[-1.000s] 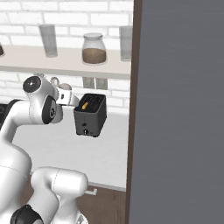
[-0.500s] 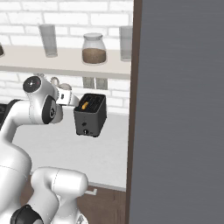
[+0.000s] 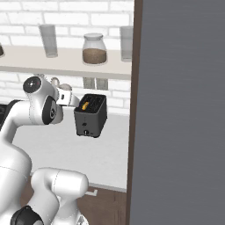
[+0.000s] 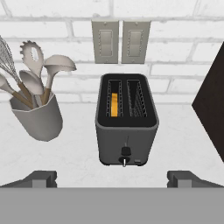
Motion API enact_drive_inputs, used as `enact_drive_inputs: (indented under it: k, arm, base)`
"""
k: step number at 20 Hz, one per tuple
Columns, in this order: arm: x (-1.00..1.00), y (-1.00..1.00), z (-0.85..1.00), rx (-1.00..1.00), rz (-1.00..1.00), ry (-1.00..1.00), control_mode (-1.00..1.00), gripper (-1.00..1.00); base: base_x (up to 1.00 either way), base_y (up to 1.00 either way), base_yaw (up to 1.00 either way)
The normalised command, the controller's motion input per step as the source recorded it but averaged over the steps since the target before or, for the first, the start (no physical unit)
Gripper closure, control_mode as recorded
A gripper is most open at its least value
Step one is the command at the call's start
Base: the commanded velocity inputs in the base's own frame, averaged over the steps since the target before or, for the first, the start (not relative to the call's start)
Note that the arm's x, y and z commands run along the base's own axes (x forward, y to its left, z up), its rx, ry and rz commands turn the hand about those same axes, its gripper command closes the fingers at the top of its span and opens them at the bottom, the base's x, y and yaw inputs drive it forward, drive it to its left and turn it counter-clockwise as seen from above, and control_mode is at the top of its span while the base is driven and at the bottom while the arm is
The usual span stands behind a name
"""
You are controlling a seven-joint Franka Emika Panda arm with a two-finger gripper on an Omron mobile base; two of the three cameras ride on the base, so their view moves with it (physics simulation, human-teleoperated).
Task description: Start the toaster. Once the lever pops up, take the bread to the plate on the dining counter.
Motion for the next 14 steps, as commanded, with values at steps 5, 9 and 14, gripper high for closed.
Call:
enact_drive_inputs:
  k: [5, 9, 14]
  arm:
    - [0.00, 0.00, 0.00, 0.00, 0.00, 0.00, -1.00, -1.00]
    - [0.00, 0.00, 0.00, 0.00, 0.00, 0.00, -1.00, -1.00]
    - [0.00, 0.00, 0.00, 0.00, 0.00, 0.00, -1.00, -1.00]
  base:
    - [0.00, 0.00, 0.00]
    - [0.00, 0.00, 0.00]
    - [0.00, 0.00, 0.00]
